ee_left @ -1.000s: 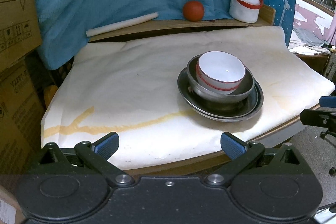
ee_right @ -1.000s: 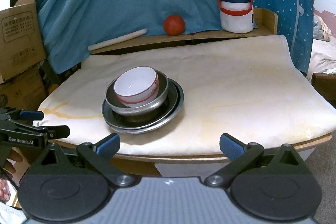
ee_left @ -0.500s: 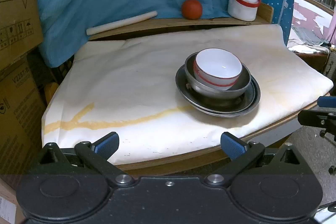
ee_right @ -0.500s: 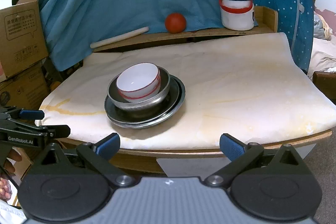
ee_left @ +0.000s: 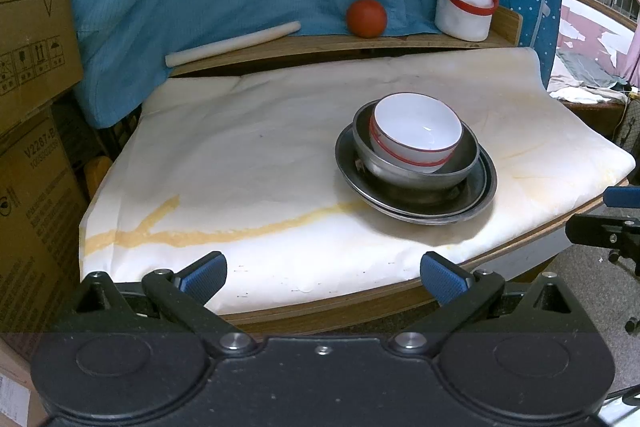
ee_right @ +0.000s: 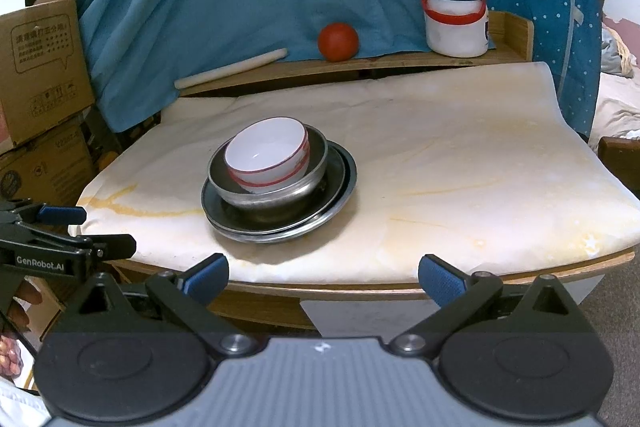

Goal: Organize plates and bowls

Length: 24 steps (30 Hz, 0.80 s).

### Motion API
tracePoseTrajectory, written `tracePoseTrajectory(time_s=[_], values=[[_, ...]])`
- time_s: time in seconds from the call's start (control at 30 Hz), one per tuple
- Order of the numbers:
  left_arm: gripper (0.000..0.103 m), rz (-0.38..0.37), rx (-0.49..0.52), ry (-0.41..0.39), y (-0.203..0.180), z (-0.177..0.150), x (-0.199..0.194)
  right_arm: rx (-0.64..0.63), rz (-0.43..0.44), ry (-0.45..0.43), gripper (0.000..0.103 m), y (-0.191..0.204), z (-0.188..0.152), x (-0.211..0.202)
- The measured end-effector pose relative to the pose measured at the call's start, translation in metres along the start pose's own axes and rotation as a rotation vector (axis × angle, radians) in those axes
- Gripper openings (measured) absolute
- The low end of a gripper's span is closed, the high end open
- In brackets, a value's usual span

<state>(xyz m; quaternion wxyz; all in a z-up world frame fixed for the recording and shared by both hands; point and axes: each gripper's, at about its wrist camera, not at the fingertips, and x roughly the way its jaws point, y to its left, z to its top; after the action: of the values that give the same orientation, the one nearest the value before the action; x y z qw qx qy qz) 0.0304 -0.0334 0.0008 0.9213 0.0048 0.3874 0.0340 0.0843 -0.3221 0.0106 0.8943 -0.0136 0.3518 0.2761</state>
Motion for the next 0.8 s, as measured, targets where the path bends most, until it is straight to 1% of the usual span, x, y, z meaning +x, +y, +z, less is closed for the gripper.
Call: tracePoseTrajectory(time_s=[0.8], values=[[0.102,-0.004,-0.002,0.003,-0.0002,0.0009,0.0013,-0.01,0.008,0.011,0.103,0.0029,0.0033,0.0033]])
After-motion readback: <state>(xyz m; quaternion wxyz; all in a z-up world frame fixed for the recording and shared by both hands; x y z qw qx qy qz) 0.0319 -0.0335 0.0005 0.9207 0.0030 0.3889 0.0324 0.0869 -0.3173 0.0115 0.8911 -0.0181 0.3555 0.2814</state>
